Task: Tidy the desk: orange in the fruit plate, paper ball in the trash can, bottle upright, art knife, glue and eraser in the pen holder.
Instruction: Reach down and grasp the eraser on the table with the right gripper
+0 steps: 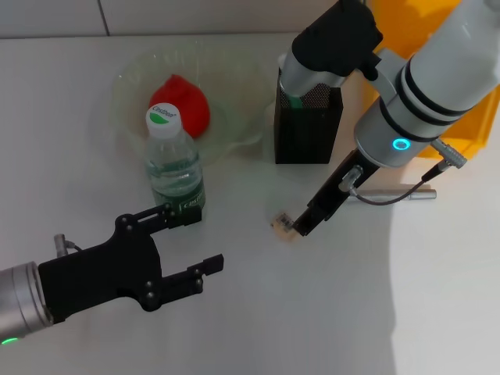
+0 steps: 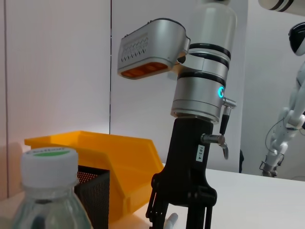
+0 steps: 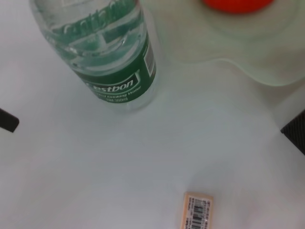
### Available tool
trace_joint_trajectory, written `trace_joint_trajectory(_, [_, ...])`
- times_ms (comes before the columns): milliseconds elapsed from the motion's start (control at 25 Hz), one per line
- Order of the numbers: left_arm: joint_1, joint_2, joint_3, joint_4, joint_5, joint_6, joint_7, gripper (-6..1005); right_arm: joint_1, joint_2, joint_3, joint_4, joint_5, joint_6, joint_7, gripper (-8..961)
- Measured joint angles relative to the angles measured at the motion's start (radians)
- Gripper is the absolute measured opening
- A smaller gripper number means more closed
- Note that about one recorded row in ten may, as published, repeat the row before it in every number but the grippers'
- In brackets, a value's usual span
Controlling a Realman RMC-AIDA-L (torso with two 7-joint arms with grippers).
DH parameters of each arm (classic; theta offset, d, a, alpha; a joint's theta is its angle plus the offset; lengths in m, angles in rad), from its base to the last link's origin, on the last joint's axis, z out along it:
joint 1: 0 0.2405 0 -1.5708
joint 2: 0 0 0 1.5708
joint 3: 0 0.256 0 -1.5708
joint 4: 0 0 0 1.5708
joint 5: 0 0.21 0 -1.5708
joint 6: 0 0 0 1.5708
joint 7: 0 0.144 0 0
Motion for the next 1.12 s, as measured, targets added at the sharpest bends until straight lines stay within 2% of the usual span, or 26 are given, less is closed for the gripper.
trace_joint_trajectory(640, [0.003, -0.014, -0.012, -0.015, 0.021, -0.001, 0.001, 699, 0.013, 0.002, -0.115, 0.062, 0.034, 0.131, 0.006, 700])
trace_joint_trajectory(1120, [-0.003, -0.019, -0.014, -0.014, 0.021, -0.001, 0.001, 699, 0.016, 0.003, -0.135, 0.088, 0.054, 0.161, 0.003, 678])
